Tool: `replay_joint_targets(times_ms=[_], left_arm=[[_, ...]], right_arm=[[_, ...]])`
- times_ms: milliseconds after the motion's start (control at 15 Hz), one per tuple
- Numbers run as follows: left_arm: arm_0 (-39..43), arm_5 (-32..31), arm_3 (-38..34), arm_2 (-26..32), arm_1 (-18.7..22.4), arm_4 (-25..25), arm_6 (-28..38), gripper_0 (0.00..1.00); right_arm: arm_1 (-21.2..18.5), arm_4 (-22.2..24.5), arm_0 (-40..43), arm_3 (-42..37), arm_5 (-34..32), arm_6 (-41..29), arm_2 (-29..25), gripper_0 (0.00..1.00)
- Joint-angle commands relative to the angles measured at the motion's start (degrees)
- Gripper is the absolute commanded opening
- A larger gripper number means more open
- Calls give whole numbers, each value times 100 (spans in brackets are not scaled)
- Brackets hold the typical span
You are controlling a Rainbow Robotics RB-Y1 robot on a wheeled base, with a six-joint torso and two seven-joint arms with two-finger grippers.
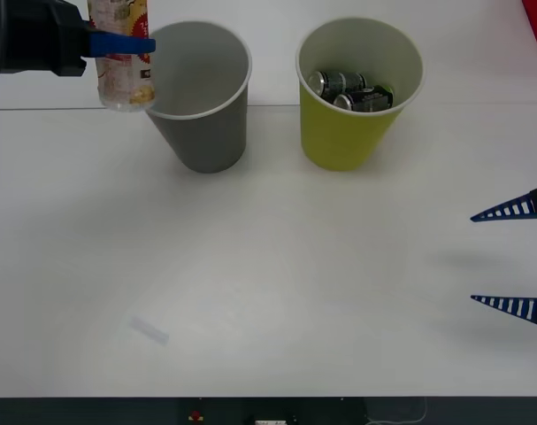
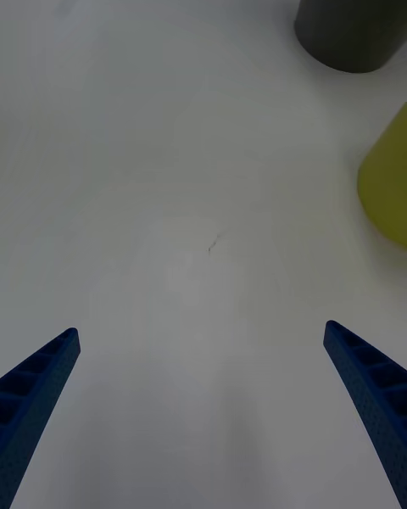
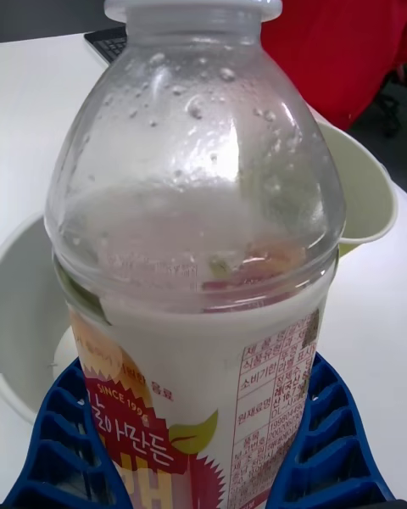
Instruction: Put the can into the green bin and the plastic bottle into the gray bin
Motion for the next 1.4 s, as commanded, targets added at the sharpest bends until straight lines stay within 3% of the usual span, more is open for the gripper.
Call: replay_joint_targets(times_ms=[67,400,667,733,800,867,1133,1267,1400], left_arm=[[-880,204,676,-918,-35,8,-77,0],[-2084,274,1959,-1920,-642,-71,-297,0],[-2216,274,2170,-2043,-756,-124,-428,4],[-2216,274,2170,-2043,-756,-133,-499,31],[-2216,274,2170,-2043,-765,-115,-587,88],[-2216,274,2170,-2043,-765,-89,-657,100],[-2190,274,2170,-2034,-668,271,-1079,100],[-1970,327,2074,-1973,-449,807,-1483,100],[-1346,362,1573,-1516,-238,939,-1588,100]], right_arm=[[0,0,0,0,0,0,0,100],[0,0,0,0,0,0,0,100],[0,0,0,0,0,0,0,100],[0,0,0,0,0,0,0,100],[0,0,0,0,0,0,0,100],[0,0,0,0,0,0,0,100],[0,0,0,0,0,0,0,100],[0,0,0,0,0,0,0,100],[0,0,0,0,0,0,0,100]])
